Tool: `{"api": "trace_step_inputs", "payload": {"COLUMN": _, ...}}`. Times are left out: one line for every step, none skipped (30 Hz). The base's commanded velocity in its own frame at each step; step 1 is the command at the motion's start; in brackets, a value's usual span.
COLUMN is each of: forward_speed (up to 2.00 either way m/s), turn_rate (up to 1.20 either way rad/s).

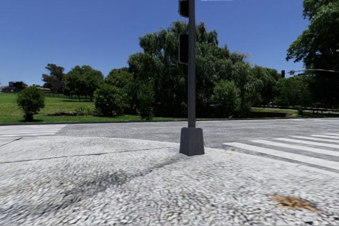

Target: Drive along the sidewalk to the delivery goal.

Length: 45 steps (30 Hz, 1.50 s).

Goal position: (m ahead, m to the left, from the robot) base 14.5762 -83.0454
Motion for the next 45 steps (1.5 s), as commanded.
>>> {"api": "trace_step_inputs", "payload": {"forward_speed": 1.57, "turn_rate": -0.53}}
{"api": "trace_step_inputs", "payload": {"forward_speed": 1.57, "turn_rate": -0.59}}
{"api": "trace_step_inputs", "payload": {"forward_speed": 1.57, "turn_rate": -0.6}}
{"api": "trace_step_inputs", "payload": {"forward_speed": 1.57, "turn_rate": -0.6}}
{"api": "trace_step_inputs", "payload": {"forward_speed": 1.57, "turn_rate": -0.6}}
{"api": "trace_step_inputs", "payload": {"forward_speed": 1.57, "turn_rate": -0.6}}
{"api": "trace_step_inputs", "payload": {"forward_speed": 1.57, "turn_rate": -0.6}}
{"api": "trace_step_inputs", "payload": {"forward_speed": 1.57, "turn_rate": -0.6}}
{"api": "trace_step_inputs", "payload": {"forward_speed": 1.57, "turn_rate": -0.6}}
{"api": "trace_step_inputs", "payload": {"forward_speed": 1.57, "turn_rate": -0.6}}
{"api": "trace_step_inputs", "payload": {"forward_speed": 1.57, "turn_rate": -0.6}}
{"api": "trace_step_inputs", "payload": {"forward_speed": 1.57, "turn_rate": -0.6}}
{"api": "trace_step_inputs", "payload": {"forward_speed": 1.57, "turn_rate": -0.6}}
{"api": "trace_step_inputs", "payload": {"forward_speed": 1.57, "turn_rate": -0.6}}
{"api": "trace_step_inputs", "payload": {"forward_speed": 1.57, "turn_rate": -0.6}}
{"api": "trace_step_inputs", "payload": {"forward_speed": 1.57, "turn_rate": -0.6}}
{"api": "trace_step_inputs", "payload": {"forward_speed": 1.57, "turn_rate": -0.6}}
{"api": "trace_step_inputs", "payload": {"forward_speed": 1.57, "turn_rate": -0.6}}
{"api": "trace_step_inputs", "payload": {"forward_speed": 1.57, "turn_rate": -0.6}}
{"api": "trace_step_inputs", "payload": {"forward_speed": 1.57, "turn_rate": -0.6}}
{"api": "trace_step_inputs", "payload": {"forward_speed": 1.57, "turn_rate": -0.6}}
{"api": "trace_step_inputs", "payload": {"forward_speed": 1.57, "turn_rate": -0.6}}
{"api": "trace_step_inputs", "payload": {"forward_speed": 1.57, "turn_rate": -0.6}}
{"api": "trace_step_inputs", "payload": {"forward_speed": 1.57, "turn_rate": -0.6}}
{"api": "trace_step_inputs", "payload": {"forward_speed": 1.57, "turn_rate": -0.6}}
{"api": "trace_step_inputs", "payload": {"forward_speed": 1.57, "turn_rate": -0.6}}
{"api": "trace_step_inputs", "payload": {"forward_speed": 1.57, "turn_rate": -0.6}}
{"api": "trace_step_inputs", "payload": {"forward_speed": 1.57, "turn_rate": -0.6}}
{"api": "trace_step_inputs", "payload": {"forward_speed": 1.57, "turn_rate": -0.6}}
{"api": "trace_step_inputs", "payload": {"forward_speed": 1.57, "turn_rate": -0.6}}
{"api": "trace_step_inputs", "payload": {"forward_speed": 1.57, "turn_rate": -0.6}}
{"api": "trace_step_inputs", "payload": {"forward_speed": 1.57, "turn_rate": -0.6}}
{"api": "trace_step_inputs", "payload": {"forward_speed": 1.57, "turn_rate": -0.6}}
{"api": "trace_step_inputs", "payload": {"forward_speed": 1.57, "turn_rate": -0.6}}
{"api": "trace_step_inputs", "payload": {"forward_speed": 1.57, "turn_rate": -0.6}}
{"api": "trace_step_inputs", "payload": {"forward_speed": 1.57, "turn_rate": -0.6}}
{"api": "trace_step_inputs", "payload": {"forward_speed": 1.57, "turn_rate": -0.6}}
{"api": "trace_step_inputs", "payload": {"forward_speed": 1.57, "turn_rate": -0.6}}
{"api": "trace_step_inputs", "payload": {"forward_speed": 1.57, "turn_rate": -0.6}}
{"api": "trace_step_inputs", "payload": {"forward_speed": 1.57, "turn_rate": -0.6}}
{"api": "trace_step_inputs", "payload": {"forward_speed": 1.57, "turn_rate": -0.6}}
{"api": "trace_step_inputs", "payload": {"forward_speed": 1.57, "turn_rate": -0.6}}
{"api": "trace_step_inputs", "payload": {"forward_speed": 1.57, "turn_rate": -0.6}}
{"api": "trace_step_inputs", "payload": {"forward_speed": 1.57, "turn_rate": -0.6}}
{"api": "trace_step_inputs", "payload": {"forward_speed": 1.57, "turn_rate": -0.6}}
